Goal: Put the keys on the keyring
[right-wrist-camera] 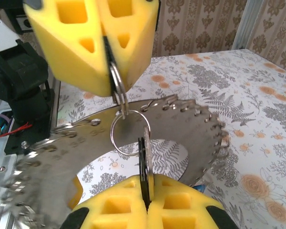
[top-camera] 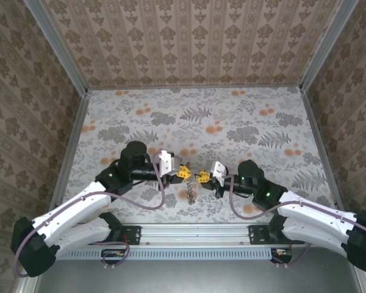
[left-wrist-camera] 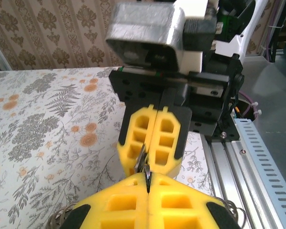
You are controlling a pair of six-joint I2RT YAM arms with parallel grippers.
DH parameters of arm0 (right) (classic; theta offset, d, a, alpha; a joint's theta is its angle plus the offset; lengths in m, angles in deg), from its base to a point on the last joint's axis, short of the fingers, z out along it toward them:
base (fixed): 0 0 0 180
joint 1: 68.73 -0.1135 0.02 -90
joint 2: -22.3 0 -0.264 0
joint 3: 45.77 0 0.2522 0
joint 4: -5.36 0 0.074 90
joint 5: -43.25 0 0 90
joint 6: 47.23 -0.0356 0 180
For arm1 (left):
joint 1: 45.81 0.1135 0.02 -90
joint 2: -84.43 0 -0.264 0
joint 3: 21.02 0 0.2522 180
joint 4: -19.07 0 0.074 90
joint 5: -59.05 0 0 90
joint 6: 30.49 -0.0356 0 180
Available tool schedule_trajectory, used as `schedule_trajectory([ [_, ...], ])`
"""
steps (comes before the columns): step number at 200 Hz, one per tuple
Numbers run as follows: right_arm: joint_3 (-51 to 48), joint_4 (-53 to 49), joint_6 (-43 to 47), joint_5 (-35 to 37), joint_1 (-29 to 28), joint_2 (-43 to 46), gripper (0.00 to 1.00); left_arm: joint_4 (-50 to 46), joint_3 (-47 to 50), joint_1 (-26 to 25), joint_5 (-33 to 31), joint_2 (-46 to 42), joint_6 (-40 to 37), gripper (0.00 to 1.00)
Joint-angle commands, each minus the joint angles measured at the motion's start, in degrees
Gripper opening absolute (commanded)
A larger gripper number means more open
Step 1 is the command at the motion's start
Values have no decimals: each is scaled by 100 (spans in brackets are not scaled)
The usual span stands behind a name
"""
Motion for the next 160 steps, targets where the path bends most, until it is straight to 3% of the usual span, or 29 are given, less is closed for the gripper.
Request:
schedule_trajectory([
  [1,361,-592,228,10,-34,179,0,-147,-8,40,60,-132,-153,0],
  [107,2025,-3212,1573,-15,-41,-329,0,-255,42,59,52,1,-226,0],
  [160,2101,-3403,1814,-51,-65,-503,0,350,259,70,71,-175,12,0],
])
